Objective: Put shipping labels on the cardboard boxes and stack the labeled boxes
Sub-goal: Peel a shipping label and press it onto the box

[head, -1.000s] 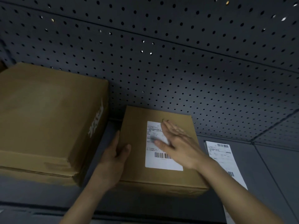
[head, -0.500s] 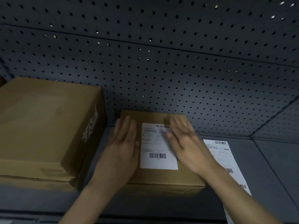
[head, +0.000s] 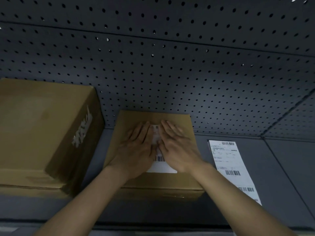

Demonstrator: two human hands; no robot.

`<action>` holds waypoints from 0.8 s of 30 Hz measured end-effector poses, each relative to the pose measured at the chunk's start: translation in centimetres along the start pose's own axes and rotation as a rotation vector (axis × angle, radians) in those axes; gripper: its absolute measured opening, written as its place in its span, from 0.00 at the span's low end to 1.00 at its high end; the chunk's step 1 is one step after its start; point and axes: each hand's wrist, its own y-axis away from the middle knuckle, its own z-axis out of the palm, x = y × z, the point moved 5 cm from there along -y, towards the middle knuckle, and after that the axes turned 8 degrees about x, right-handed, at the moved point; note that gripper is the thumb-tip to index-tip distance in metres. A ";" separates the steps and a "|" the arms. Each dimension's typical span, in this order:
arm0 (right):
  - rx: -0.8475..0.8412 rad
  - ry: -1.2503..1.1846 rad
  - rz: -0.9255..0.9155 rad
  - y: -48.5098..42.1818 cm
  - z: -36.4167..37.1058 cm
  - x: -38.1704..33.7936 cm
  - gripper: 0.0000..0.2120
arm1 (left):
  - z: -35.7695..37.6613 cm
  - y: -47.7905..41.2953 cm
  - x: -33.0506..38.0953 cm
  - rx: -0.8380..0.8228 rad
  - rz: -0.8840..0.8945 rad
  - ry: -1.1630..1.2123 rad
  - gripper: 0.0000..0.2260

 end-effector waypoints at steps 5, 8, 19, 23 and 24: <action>0.029 0.044 0.077 0.3 -0.1 0.4 0.28 | -0.2 0.3 -0.4 -0.049 -0.120 0.019 0.29; 0.035 0.047 0.115 0.6 -0.3 0.6 0.28 | -0.7 0.7 -1.2 -0.098 -0.155 0.023 0.29; 0.245 -0.415 0.378 4.2 -2.6 3.4 0.31 | -3.2 4.6 -4.6 0.119 -0.464 0.552 0.27; 0.320 -0.710 0.535 7.6 -2.2 4.4 0.26 | -2.8 7.8 -4.3 0.206 -0.768 0.957 0.23; 0.292 -0.833 0.593 8.0 -1.8 4.2 0.25 | -2.3 8.4 -4.3 0.198 -0.819 1.017 0.26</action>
